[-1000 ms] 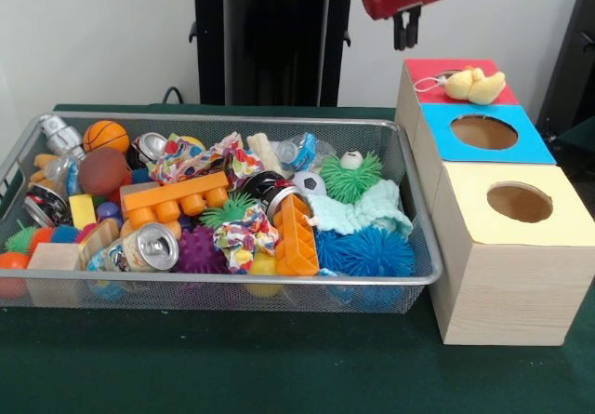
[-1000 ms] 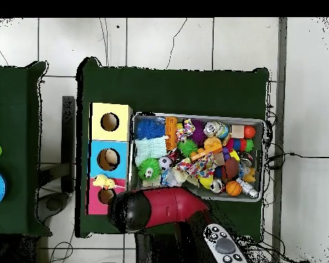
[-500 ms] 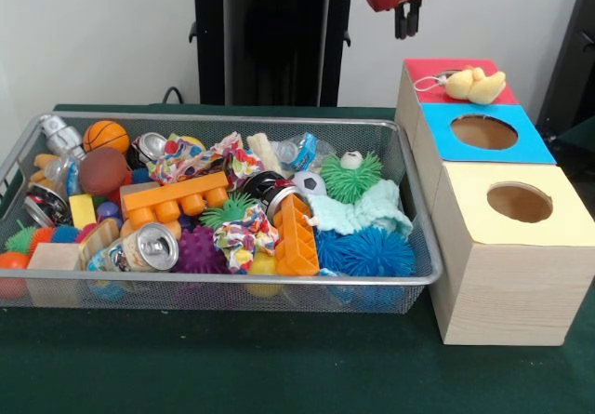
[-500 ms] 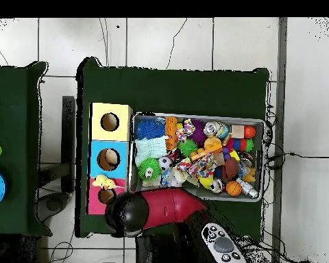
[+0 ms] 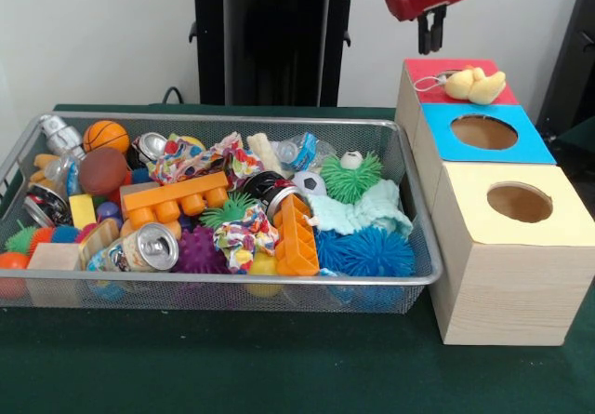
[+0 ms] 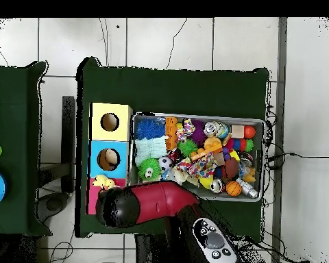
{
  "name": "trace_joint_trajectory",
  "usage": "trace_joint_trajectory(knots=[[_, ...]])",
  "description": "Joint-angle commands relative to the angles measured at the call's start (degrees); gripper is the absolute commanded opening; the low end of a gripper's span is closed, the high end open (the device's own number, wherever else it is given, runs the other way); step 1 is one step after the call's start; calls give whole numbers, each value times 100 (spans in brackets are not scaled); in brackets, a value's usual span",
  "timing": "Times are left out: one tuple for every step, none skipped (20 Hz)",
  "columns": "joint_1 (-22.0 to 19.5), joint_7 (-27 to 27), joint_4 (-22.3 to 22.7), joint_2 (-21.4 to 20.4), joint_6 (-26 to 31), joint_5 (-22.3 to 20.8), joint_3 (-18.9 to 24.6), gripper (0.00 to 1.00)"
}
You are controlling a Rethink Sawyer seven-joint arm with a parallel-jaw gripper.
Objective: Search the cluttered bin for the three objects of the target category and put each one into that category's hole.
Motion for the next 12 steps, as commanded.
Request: trace_joint_trajectory(knots=[[-176,-185,-983,-273,280,-99,444,100],[-215,-318,-1013,-252,443,-99,502,100],[-253,-452,-1043,-230,606,-100,559,100],[-335,-647,-1097,-239,737,-59,710,100],[-427,-960,-1171,-223,784,-137,899,100],[-496,-1301,-1289,-200,1194,-183,1043,100],[-512,-1199,-1314,-222,1449,-74,1042,100],[-596,-1166,-1353,-254,1642,76,1161,100],[-716,-1455,-1408,-214,1808,71,1405,100],[-835,-1745,-1462,-173,1973,67,1649,100],[-912,-1929,-1493,-134,2085,26,1820,100],[-1002,-1968,-1418,-43,2095,88,2018,100]])
